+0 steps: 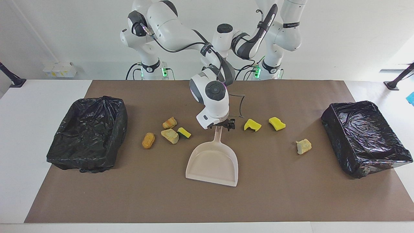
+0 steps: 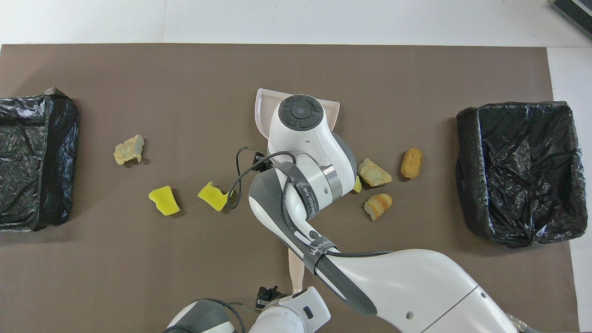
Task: Sweep and dump trash in bin
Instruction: 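Grasp the dustpan handle with the right gripper while the left gripper approaches, then lift the dustpan with the right gripper while the left gripper grasps the brush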
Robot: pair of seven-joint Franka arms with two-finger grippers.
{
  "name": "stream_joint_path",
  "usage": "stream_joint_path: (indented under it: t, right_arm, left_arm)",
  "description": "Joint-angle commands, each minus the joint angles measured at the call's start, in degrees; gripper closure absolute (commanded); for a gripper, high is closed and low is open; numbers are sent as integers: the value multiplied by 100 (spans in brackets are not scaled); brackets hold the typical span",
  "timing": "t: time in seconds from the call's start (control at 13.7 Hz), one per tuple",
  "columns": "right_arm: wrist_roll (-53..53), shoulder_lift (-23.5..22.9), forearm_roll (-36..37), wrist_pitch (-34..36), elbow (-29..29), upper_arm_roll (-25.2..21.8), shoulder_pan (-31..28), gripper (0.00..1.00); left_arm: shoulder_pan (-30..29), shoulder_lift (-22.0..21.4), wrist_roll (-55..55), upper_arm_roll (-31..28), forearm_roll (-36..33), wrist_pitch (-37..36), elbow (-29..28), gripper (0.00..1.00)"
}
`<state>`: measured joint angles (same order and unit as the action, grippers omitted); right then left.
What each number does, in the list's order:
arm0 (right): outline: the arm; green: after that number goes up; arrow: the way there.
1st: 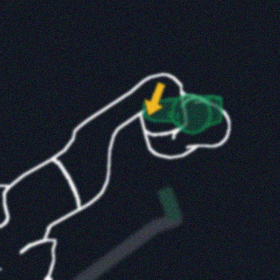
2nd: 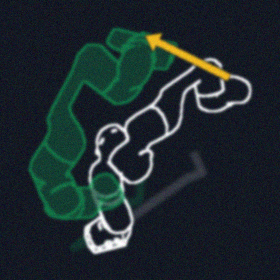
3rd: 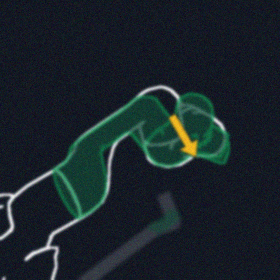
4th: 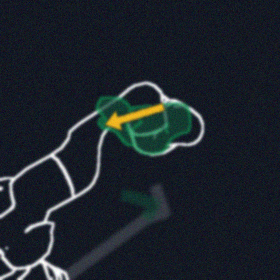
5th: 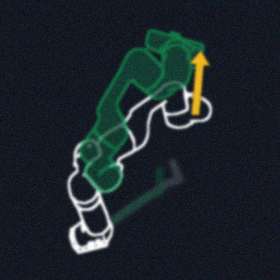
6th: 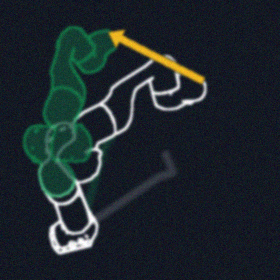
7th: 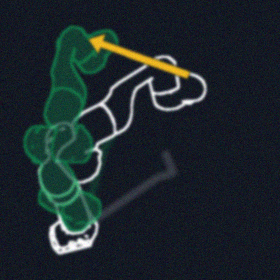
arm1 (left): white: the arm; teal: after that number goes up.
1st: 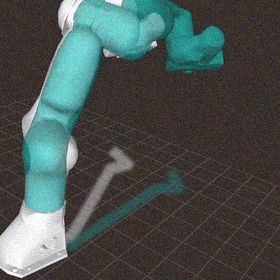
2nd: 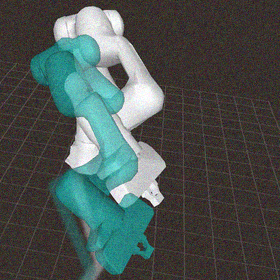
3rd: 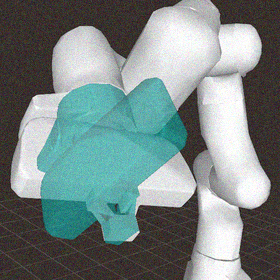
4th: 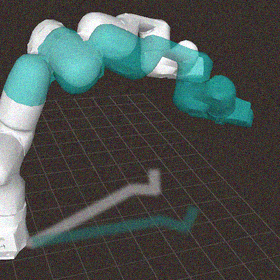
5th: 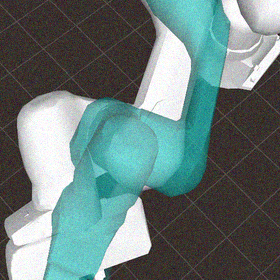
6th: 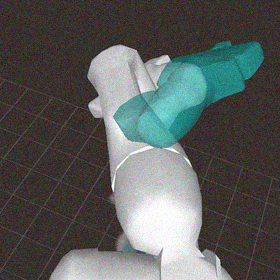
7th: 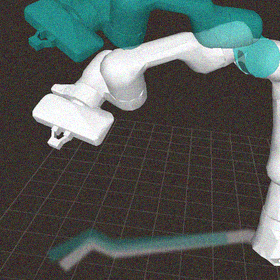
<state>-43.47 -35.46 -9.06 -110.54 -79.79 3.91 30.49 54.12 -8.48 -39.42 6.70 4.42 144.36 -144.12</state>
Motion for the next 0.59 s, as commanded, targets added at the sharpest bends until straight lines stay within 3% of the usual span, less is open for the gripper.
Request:
stream_joint_path:
  t: [0.0,0.22,0.29,0.37,0.44,0.51]
  right_arm:
    - [41,-13,80,-99,7,40,-52,14]
    - [40,22,54,-178,7,31,-113,21]
    - [58,22,54,-274,-19,31,-130,31]
    - [58,22,63,-336,-37,31,-148,57]
    - [58,22,54,-328,-28,31,-148,89]
    - [49,39,36,-328,-28,31,-139,100]
  left_arm:
    - [151,179,-49,-90,-81,206,-55,11]
    - [151,180,-31,-81,-274,163,-55,42]
    - [151,180,-31,-81,-301,163,-46,44]
    - [151,180,-31,-81,-310,163,-46,44]
    - [151,180,-31,-81,-310,154,-38,44]
    - [151,171,-31,-81,-362,145,-37,44]
